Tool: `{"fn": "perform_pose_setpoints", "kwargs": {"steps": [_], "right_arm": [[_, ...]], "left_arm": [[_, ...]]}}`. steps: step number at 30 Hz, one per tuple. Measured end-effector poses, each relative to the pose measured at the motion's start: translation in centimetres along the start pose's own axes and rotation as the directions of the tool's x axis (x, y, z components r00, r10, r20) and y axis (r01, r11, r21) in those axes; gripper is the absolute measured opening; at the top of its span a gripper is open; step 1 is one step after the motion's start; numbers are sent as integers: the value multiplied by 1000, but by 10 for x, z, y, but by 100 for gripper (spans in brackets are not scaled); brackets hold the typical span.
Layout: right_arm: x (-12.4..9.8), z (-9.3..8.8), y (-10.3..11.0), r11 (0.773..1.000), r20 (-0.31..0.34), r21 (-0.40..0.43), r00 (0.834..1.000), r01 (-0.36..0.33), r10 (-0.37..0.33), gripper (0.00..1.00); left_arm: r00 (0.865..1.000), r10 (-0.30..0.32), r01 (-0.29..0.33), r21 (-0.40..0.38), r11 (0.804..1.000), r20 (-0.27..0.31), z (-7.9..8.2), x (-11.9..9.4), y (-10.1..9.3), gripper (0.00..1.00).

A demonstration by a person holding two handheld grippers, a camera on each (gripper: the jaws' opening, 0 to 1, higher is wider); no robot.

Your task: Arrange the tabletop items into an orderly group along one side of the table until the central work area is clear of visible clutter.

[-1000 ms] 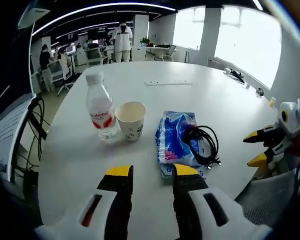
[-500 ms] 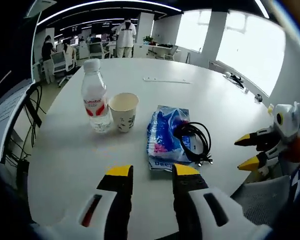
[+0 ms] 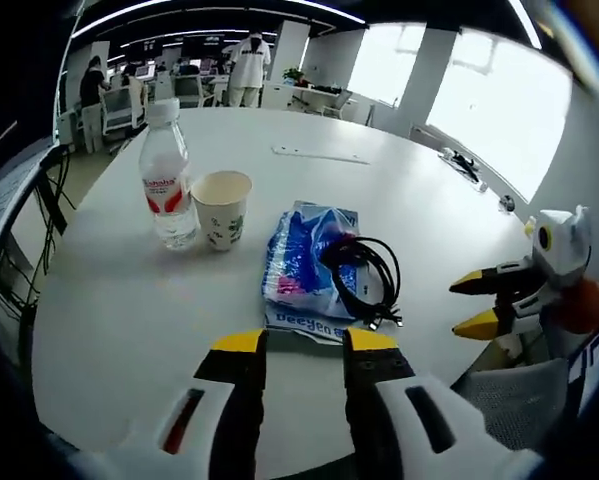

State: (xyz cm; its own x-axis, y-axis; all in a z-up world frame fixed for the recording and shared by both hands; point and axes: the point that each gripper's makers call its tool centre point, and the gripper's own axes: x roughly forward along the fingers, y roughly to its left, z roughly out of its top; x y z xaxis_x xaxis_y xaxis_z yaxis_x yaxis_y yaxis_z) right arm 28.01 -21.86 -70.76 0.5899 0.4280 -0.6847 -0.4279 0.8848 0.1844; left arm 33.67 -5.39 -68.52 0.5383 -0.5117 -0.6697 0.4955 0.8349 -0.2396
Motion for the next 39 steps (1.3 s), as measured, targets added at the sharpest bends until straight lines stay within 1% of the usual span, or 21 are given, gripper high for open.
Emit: {"fn": "perform_pose_setpoints", "kwargs": {"steps": [5, 9, 11, 20, 24, 26, 29, 31, 33, 35, 37, 39], "right_arm": [[4, 4, -7, 998, 10, 54, 1000, 17, -17, 40], [11, 6, -13, 992, 17, 119, 999, 29, -31, 37], [15, 7, -15, 987, 23, 155, 999, 29, -33, 38], [30, 16, -15, 980, 27, 196, 999, 26, -32, 37], [35, 19, -19, 967, 26, 254, 999, 37, -45, 35], [39, 19, -24, 956, 18, 289, 998, 54, -62, 33], [44, 18, -32, 938, 12, 338, 997, 73, -82, 31], [48, 19, -34, 930, 11, 361, 996, 74, -83, 31], [51, 21, -34, 924, 15, 376, 997, 70, -81, 31], [54, 23, -35, 918, 16, 389, 996, 70, -82, 31], [57, 25, -35, 910, 20, 409, 997, 64, -79, 31], [61, 25, -35, 907, 17, 415, 997, 66, -80, 30]], "left_arm": [[1000, -11, 11, -4, 1000, -1, 1, 2, -4, 28], [1000, -20, 20, -4, 1000, 3, 1, 3, -7, 28], [1000, -25, 25, -14, 1000, 2, 1, 5, -9, 28], [998, -63, 63, -32, 998, -3, 2, 17, -25, 25], [997, -80, 79, -47, 996, -17, 0, 25, -32, 23], [996, -92, 91, -58, 994, -21, 0, 29, -36, 21], [993, -113, 111, -50, 993, -30, 2, 38, -43, 18], [992, -122, 120, -46, 992, -43, 2, 43, -47, 18], [989, -140, 137, -60, 989, -50, 3, 50, -52, 17], [989, -141, 138, -65, 988, -54, 4, 55, -54, 16], [988, -140, 134, -83, 987, -69, 2, 64, -54, 14], [987, -133, 125, -100, 987, -86, 1, 69, -54, 13]]}}
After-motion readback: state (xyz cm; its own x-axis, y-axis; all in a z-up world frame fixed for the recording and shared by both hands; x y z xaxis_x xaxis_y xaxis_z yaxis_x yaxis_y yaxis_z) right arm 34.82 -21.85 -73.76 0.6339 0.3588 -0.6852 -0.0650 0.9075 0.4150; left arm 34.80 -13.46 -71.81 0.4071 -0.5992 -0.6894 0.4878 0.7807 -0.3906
